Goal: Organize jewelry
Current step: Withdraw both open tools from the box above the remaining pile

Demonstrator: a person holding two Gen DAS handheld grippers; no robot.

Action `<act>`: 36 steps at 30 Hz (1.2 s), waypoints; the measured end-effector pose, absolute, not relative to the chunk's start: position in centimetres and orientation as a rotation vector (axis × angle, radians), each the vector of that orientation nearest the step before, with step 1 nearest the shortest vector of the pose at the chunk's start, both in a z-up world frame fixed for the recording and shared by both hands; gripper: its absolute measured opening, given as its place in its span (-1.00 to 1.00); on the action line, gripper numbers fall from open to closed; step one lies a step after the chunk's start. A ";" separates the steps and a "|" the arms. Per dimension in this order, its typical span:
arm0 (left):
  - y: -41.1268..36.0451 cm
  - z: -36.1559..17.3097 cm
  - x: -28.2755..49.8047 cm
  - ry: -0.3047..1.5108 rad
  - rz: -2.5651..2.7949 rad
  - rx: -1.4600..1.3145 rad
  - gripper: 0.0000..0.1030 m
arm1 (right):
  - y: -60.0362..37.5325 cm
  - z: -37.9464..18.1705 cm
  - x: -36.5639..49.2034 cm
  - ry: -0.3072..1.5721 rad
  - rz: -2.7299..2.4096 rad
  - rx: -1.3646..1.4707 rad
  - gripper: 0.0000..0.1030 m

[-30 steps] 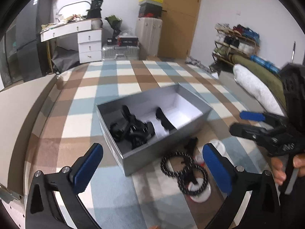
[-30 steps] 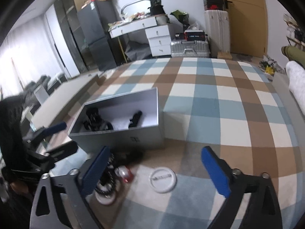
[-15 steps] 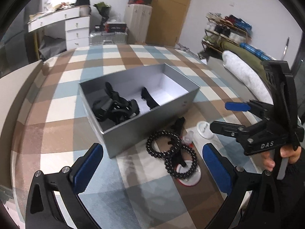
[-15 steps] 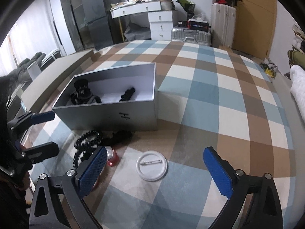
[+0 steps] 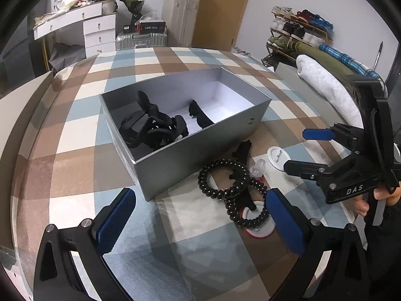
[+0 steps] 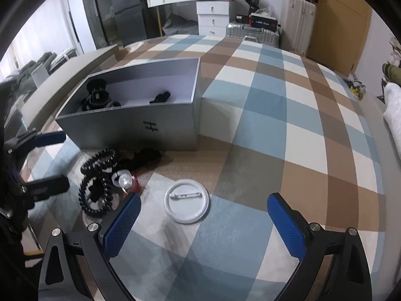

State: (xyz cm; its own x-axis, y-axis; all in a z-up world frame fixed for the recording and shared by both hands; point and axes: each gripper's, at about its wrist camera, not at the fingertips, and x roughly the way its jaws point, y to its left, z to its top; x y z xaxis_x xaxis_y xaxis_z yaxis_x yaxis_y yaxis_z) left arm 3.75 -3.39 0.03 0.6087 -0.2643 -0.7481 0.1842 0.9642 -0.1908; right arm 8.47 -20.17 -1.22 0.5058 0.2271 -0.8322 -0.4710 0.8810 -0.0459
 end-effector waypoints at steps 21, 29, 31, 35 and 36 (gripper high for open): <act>-3.4 -0.6 4.1 0.887 -0.272 -0.170 0.97 | -19.5 -2.5 8.4 0.987 0.437 -0.368 0.56; -3.2 -0.7 4.3 0.887 -0.261 -0.168 0.97 | -19.8 -2.6 8.6 0.992 0.459 -0.343 0.54; -2.7 -0.7 4.5 0.887 -0.250 -0.177 0.97 | -19.8 -2.7 8.6 0.992 0.460 -0.343 0.54; -1.2 -0.6 4.7 0.875 -0.209 -0.208 0.97 | -19.8 -2.6 8.6 0.991 0.459 -0.344 0.53; -0.9 -0.5 4.7 0.870 -0.199 -0.215 0.97 | -19.8 -2.6 8.6 0.991 0.459 -0.344 0.53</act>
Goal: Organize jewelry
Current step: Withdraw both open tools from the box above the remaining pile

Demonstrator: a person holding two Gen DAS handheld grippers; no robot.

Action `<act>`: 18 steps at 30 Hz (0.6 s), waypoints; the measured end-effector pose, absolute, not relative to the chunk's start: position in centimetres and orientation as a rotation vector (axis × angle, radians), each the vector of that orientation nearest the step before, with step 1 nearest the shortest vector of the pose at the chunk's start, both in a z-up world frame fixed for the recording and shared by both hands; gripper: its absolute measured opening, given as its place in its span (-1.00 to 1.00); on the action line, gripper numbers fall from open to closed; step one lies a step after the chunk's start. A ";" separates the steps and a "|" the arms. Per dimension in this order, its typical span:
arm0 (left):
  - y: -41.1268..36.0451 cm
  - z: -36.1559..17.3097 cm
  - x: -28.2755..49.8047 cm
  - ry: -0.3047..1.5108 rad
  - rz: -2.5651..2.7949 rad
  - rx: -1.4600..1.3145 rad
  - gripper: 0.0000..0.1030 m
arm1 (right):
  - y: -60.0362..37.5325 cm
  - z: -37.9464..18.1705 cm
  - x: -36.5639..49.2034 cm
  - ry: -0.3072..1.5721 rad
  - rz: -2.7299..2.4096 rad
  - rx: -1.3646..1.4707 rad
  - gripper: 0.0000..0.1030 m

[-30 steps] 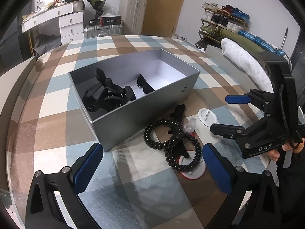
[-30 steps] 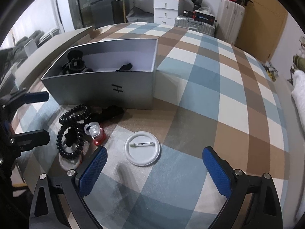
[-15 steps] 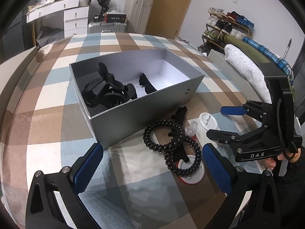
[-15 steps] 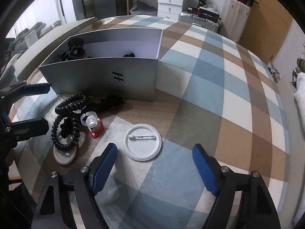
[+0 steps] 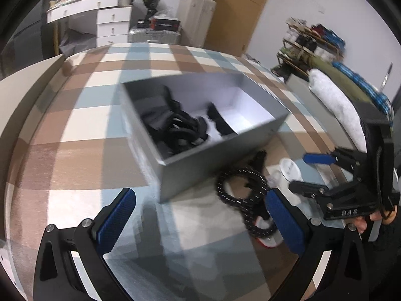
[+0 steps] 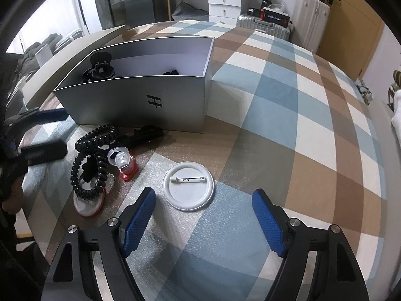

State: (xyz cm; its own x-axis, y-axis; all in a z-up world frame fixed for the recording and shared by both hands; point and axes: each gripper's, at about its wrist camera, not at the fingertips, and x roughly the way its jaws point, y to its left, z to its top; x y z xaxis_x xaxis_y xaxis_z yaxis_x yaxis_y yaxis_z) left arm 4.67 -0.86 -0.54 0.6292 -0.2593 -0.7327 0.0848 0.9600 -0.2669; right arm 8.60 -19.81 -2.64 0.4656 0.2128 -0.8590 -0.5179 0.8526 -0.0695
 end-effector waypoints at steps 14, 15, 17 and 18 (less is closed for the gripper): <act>3.2 -1.0 5.5 0.854 0.048 -0.244 0.97 | -19.8 -2.6 8.6 0.992 0.458 -0.344 0.53; 3.4 -1.0 5.4 0.851 0.061 -0.241 0.97 | -19.8 -2.6 8.5 0.992 0.457 -0.344 0.53; 3.6 -1.0 5.2 0.852 0.057 -0.259 0.97 | -19.8 -2.6 8.5 0.992 0.457 -0.344 0.53; 3.4 -1.0 5.0 0.852 0.036 -0.265 0.97 | -19.8 -2.6 8.5 0.992 0.457 -0.344 0.53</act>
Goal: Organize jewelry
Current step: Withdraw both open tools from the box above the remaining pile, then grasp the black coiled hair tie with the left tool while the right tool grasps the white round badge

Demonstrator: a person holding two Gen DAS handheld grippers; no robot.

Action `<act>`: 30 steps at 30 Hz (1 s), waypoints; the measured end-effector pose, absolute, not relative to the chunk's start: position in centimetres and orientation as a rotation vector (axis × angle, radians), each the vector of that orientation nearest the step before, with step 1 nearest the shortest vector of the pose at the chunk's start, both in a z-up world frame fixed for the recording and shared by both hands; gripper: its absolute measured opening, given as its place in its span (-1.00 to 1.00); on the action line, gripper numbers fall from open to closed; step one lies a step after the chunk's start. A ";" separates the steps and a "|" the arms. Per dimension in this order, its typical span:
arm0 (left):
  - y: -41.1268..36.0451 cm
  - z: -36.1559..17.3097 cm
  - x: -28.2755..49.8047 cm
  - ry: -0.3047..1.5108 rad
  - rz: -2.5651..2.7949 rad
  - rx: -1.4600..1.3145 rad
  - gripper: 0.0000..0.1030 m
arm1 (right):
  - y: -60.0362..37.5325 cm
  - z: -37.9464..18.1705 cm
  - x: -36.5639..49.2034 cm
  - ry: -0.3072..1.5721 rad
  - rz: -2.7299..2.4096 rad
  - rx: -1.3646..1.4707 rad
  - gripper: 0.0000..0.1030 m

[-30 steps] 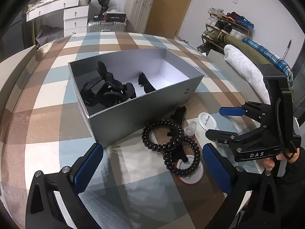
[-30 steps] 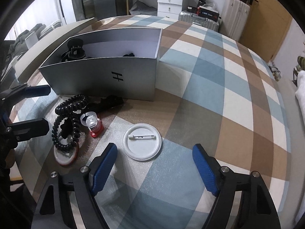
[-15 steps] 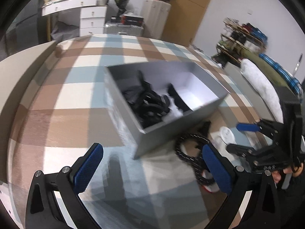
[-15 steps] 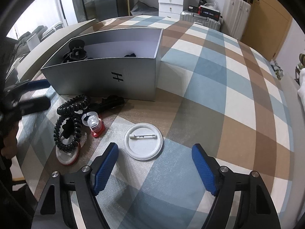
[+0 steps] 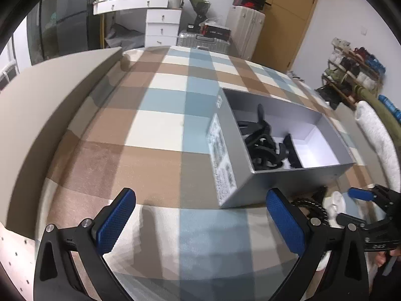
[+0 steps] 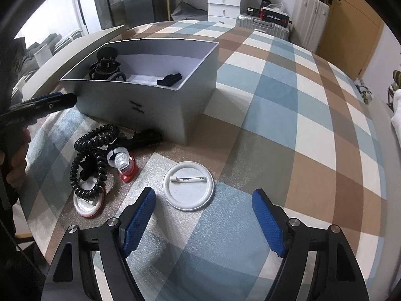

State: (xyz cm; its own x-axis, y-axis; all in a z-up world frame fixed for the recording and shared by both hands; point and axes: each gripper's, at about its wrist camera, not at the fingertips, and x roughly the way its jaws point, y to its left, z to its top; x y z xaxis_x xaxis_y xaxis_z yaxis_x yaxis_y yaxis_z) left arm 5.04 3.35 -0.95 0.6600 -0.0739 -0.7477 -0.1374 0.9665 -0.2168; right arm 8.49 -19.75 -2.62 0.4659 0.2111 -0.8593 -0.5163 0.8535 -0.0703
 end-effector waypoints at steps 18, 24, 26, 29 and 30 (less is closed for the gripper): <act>-2.2 -0.8 5.0 0.906 -0.267 -0.215 0.97 | -18.7 -1.8 7.0 0.928 0.551 -0.365 -0.27; -2.9 -1.3 5.4 0.917 -0.280 -0.269 0.87 | -18.5 -0.8 6.6 0.897 0.580 -0.349 -0.30; -3.3 -1.2 5.4 0.917 -0.284 -0.255 0.70 | -18.4 -0.8 6.5 0.894 0.585 -0.351 -0.30; -3.9 -1.1 5.3 0.915 -0.295 -0.233 0.35 | -18.2 -1.0 6.4 0.897 0.588 -0.354 -0.30; -4.1 -1.2 5.3 0.915 -0.298 -0.221 0.25 | -18.2 -1.0 6.4 0.896 0.587 -0.356 -0.30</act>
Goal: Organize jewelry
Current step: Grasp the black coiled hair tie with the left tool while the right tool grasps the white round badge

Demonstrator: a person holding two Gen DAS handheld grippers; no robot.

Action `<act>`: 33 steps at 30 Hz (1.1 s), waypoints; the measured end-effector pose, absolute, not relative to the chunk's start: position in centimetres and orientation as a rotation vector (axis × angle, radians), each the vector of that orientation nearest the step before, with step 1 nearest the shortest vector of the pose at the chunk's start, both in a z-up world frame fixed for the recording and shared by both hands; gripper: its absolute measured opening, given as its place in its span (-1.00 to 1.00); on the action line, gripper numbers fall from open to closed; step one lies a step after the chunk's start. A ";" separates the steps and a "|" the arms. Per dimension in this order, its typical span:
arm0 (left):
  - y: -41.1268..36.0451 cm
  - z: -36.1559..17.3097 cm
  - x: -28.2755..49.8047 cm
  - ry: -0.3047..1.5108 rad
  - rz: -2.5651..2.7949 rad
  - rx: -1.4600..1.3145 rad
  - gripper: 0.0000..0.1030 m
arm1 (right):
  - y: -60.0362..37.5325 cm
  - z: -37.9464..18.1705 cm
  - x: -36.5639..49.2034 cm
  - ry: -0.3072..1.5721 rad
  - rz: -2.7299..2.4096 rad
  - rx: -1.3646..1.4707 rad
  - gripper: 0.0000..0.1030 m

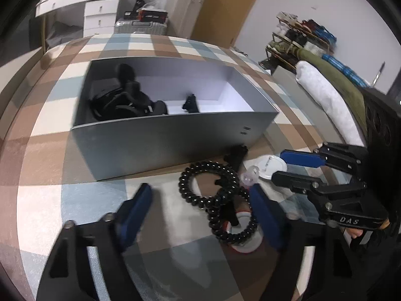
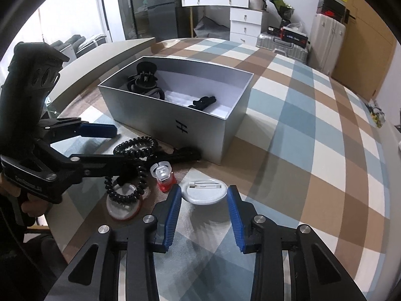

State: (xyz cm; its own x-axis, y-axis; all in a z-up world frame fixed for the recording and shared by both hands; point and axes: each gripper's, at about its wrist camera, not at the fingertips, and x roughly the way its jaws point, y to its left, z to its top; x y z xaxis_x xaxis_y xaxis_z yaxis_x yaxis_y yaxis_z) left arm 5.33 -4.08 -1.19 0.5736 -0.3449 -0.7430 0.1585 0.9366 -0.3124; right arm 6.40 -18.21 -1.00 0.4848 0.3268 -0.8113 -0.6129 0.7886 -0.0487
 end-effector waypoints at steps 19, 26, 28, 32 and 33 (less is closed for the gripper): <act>-3.9 -0.2 4.4 0.825 -0.263 -0.112 -0.60 | -17.3 -1.6 5.8 0.940 0.667 -0.361 -0.24; -3.4 0.7 4.3 0.792 -0.260 -0.121 -0.60 | -16.4 -2.5 5.8 0.954 0.659 -0.388 -0.17; -3.4 0.8 4.3 0.789 -0.259 -0.121 -0.60 | -16.3 -2.4 5.9 0.953 0.658 -0.384 -0.15; -3.3 1.0 4.2 0.780 -0.258 -0.123 -0.60 | -16.0 -2.6 6.1 0.944 0.639 -0.398 -0.12; -3.2 1.1 4.2 0.777 -0.258 -0.125 -0.60 | -15.9 -2.6 6.0 0.941 0.638 -0.404 -0.11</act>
State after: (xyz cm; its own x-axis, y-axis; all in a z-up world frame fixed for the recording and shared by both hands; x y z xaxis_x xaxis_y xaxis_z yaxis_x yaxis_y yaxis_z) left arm 4.18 -3.24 1.11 0.6838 -0.2751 -0.6758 0.1835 0.9613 -0.2056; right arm 5.99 -15.86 -2.61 0.4279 0.3260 -0.8430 -0.6626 0.7475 -0.0473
